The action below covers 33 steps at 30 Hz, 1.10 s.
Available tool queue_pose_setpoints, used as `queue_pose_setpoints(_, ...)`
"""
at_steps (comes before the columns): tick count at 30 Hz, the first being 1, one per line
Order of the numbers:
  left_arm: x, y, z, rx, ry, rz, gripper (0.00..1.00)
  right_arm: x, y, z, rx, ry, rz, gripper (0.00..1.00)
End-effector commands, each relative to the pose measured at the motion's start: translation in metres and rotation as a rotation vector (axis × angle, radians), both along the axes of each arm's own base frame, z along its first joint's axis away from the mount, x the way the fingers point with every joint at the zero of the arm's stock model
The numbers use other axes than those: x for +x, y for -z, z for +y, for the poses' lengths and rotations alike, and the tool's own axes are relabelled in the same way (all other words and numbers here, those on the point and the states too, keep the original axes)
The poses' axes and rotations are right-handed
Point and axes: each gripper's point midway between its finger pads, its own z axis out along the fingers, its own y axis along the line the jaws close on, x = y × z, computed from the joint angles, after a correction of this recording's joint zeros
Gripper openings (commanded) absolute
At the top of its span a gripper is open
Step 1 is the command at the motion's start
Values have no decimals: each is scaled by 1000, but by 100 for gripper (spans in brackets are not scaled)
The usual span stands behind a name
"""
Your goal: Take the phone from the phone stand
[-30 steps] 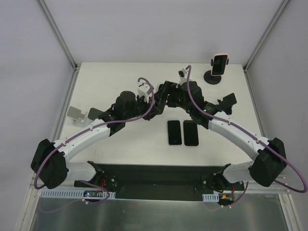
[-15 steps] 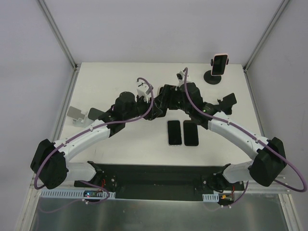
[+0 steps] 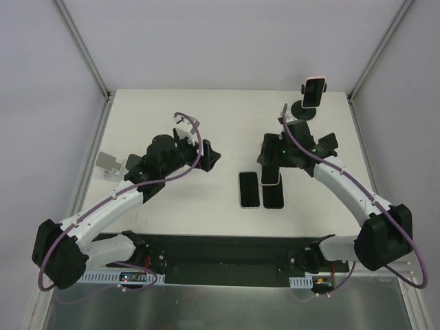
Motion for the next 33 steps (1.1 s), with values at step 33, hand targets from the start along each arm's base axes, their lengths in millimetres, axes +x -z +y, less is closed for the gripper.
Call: queue_pose_setpoints(33, 22, 3, 145, 161, -321, -119, 95, -25, 138, -146, -347, 77, 573, 40)
